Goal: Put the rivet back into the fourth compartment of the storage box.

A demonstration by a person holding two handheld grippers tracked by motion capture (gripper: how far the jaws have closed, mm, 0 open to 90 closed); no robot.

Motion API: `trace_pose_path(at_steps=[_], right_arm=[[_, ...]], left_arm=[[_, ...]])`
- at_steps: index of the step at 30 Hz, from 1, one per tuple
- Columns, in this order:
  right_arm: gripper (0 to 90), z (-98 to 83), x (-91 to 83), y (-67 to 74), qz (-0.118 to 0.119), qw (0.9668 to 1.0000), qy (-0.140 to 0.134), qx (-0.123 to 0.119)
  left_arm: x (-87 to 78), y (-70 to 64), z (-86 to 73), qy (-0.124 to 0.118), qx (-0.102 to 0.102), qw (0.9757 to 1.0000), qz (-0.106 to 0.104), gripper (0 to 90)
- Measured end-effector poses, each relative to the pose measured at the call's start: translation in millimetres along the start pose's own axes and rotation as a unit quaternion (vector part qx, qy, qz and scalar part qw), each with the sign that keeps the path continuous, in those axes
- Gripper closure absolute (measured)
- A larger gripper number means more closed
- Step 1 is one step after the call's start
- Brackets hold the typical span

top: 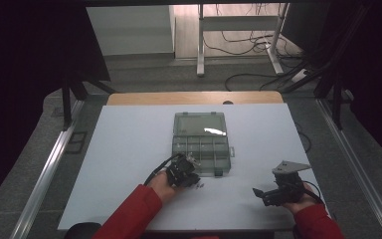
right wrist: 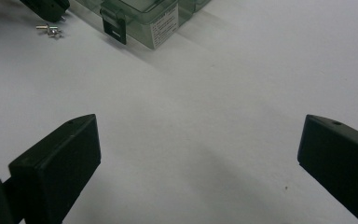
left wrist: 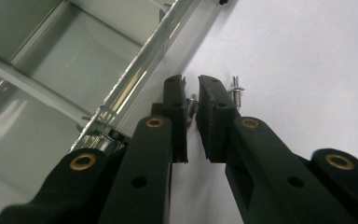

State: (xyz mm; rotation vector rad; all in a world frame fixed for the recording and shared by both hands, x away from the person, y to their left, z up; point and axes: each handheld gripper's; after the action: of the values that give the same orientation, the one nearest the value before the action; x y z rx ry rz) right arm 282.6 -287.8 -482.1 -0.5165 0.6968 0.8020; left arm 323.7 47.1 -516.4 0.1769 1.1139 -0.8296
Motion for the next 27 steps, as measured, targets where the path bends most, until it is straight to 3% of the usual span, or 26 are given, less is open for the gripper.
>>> trace_pose_path(at_steps=[15,27], right_arm=[[0.0,-0.2,-1.3,-1.2,-0.002,1.0,-0.006,0.003],[0.0,0.0,-0.8,-1.1,0.0,1.0,-0.005,0.003]], left_arm=[[-21.0,-6.5,5.7,-0.006,0.0,0.9995,-0.032,82.4],[-44.0,-7.0,10.7,-0.023,0.001,0.9992,-0.032,82.4]])
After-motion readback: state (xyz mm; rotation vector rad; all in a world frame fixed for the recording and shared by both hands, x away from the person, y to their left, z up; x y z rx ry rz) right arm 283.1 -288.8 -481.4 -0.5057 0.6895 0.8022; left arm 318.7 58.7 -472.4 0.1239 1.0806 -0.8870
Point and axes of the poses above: each handheld gripper's, and its own axes: x roughly forward along the jaws, z roughly out of its top, y roughly to its left, and after that the axes turned 13 degrees about -x, right-handed
